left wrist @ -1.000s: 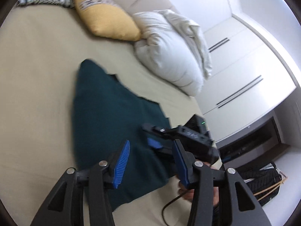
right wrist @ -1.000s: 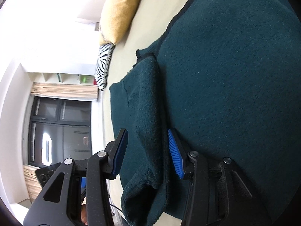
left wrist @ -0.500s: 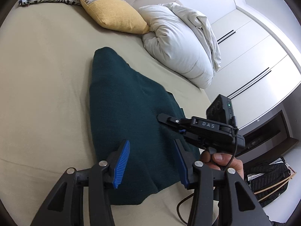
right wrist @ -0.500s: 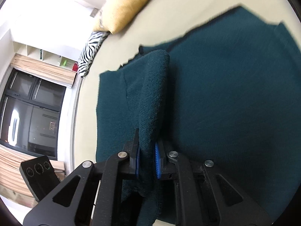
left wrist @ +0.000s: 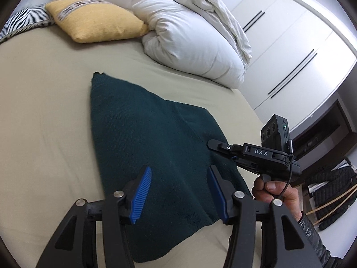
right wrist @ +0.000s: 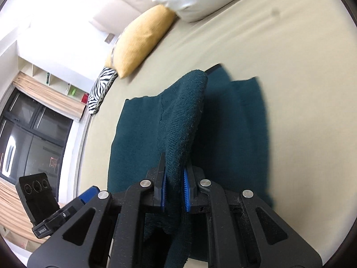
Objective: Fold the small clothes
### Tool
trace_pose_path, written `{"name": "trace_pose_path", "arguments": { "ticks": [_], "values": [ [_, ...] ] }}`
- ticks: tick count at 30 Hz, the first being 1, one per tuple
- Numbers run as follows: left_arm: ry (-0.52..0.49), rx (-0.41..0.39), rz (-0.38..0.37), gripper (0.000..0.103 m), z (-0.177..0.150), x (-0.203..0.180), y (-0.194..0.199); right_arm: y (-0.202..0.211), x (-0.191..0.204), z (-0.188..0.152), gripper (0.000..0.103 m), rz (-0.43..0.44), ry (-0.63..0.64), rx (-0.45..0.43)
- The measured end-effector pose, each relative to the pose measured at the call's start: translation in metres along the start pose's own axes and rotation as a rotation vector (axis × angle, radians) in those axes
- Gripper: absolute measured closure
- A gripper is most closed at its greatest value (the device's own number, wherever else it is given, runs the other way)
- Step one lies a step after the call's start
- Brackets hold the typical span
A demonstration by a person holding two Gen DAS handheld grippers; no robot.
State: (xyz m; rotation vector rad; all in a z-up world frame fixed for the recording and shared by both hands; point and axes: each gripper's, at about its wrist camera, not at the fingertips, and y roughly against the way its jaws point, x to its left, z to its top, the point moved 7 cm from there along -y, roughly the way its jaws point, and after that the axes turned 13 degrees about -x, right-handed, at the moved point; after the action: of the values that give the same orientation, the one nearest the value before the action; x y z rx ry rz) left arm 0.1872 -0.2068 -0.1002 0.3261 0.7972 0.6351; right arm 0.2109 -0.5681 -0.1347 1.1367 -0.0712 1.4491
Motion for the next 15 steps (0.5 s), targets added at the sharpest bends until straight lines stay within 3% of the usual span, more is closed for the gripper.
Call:
{"name": "trace_pose_path", "arguments": {
  "ticks": [5, 9, 11, 15],
  "values": [
    [-0.053, 0.021, 0.020, 0.049, -0.001, -0.016, -0.025, 0.022, -0.032, 0.006, 0.093, 0.001, -0.020, -0.016],
    [-0.114, 0.022, 0.050, 0.046, -0.001, -0.024, -0.043, 0.018, -0.036, 0.008, 0.093, 0.010, -0.040, -0.030],
    [-0.159, 0.036, 0.093, 0.044, -0.006, -0.021, -0.057, 0.020, -0.046, 0.011, 0.093, 0.007, -0.049, -0.032],
    [-0.150, 0.041, 0.121, 0.044, -0.014, -0.004, -0.074, 0.011, -0.076, 0.002, 0.093, -0.005, -0.121, -0.016]
  ]
}}
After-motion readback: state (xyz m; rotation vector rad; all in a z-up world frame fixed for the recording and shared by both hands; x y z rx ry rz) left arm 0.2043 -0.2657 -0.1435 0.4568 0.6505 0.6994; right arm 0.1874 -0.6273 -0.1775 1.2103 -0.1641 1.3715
